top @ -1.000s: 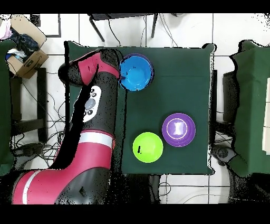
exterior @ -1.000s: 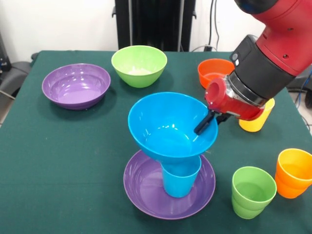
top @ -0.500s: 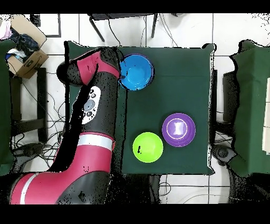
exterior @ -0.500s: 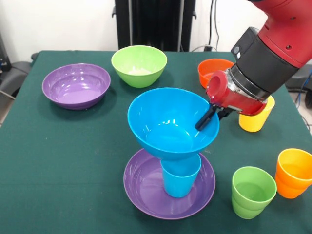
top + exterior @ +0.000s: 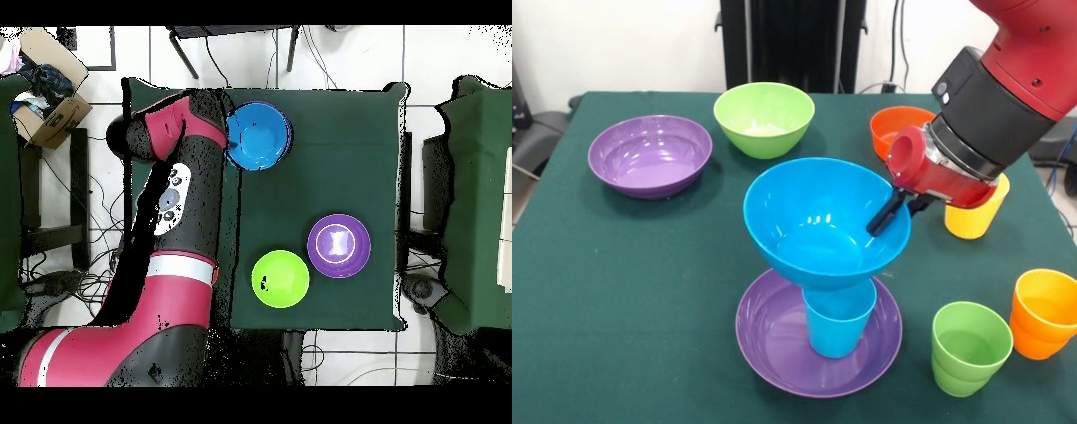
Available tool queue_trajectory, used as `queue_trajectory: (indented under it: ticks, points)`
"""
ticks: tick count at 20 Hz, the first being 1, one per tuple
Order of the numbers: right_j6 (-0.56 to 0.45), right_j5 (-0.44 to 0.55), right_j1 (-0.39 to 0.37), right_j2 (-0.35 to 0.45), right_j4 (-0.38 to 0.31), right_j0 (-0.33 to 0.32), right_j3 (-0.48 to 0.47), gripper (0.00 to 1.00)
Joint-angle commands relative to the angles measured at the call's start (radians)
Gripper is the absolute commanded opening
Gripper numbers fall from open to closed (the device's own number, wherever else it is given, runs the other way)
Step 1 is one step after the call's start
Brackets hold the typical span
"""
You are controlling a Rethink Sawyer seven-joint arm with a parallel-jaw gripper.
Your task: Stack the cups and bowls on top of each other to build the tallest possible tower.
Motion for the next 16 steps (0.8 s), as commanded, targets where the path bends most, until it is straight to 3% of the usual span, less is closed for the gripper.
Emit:
queue_trajectory:
  ticks: [1, 16]
  points:
    - [-0.083, 0.001, -0.001, 0.113, -0.019, -0.007, 0.036, 0.0]
    - [-0.058, -0.014, -0.02, 0.136, -0.005, 0.003, 0.079, 0.0]
